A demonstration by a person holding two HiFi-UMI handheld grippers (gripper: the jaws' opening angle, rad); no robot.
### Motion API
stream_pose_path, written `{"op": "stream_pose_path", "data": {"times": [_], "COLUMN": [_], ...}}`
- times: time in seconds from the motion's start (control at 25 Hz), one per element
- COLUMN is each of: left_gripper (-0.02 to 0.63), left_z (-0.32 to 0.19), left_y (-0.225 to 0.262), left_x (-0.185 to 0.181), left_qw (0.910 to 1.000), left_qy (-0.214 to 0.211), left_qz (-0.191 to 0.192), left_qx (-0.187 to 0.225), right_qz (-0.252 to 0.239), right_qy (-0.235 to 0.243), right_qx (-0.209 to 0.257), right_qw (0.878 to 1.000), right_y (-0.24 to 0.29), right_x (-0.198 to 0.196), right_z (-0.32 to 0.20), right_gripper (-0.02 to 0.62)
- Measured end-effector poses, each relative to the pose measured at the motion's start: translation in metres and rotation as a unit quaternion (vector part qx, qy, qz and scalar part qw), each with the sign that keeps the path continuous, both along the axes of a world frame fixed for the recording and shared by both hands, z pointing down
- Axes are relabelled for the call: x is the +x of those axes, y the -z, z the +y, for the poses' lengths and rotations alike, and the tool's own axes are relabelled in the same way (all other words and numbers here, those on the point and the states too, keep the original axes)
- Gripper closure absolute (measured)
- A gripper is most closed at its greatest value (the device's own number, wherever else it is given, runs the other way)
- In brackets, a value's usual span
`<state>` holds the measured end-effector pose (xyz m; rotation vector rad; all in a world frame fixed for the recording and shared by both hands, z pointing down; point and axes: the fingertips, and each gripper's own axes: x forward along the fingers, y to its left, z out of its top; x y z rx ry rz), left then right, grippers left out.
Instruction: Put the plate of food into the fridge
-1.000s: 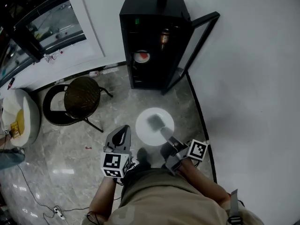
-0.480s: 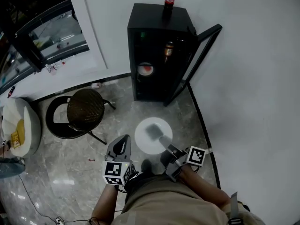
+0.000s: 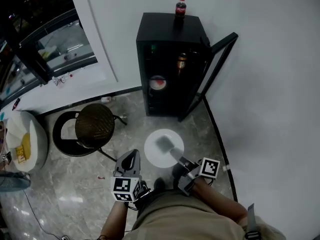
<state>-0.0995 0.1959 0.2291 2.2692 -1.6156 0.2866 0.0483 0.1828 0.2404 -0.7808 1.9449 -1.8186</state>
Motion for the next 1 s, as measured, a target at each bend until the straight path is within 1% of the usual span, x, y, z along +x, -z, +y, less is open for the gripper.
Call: {"op": "stream_pose_path", "data": {"times": [0.12,0.32,0.44,0.64,0.88,1.0], "left_gripper": [0.595,0.595,0.595,0.595,0.595,0.595], "left_z": [-0.008,-0.032,-0.044,-0.055,-0.071,-0.075], "left_y": [0.003,0.003,0.006,0.005,0.009,0.008], "left_x": [0.002,0.011,0.022,0.034,0.042,0.049], "left_qw": [0.9999,0.9994,0.9993,0.999,0.9981,0.9979], "left_qy": [0.014,0.032,0.034,0.037,0.054,0.055], "left_qz": [0.0,-0.01,-0.012,-0.018,-0.027,-0.033], "left_qx": [0.003,0.007,0.007,-0.013,-0.009,-0.009], "right_qz": [-0.004,-0.005,-0.015,-0.022,-0.025,-0.026], "right_qy": [0.01,0.024,0.026,0.033,0.045,0.048], "right_qx": [-0.006,-0.003,-0.005,-0.014,-0.021,-0.024], "right_qw": [1.0,1.0,1.0,0.999,0.998,0.998], "right_y": [-0.002,-0.002,-0.001,-0.002,-0.006,-0.009], "right_x": [0.001,0.014,0.021,0.029,0.038,0.044], "right_z": [-0.011,-0.037,-0.05,-0.067,-0.079,-0.083], "right_gripper": [0.555,0.555,0.555,0.555,0.555,0.555]}}
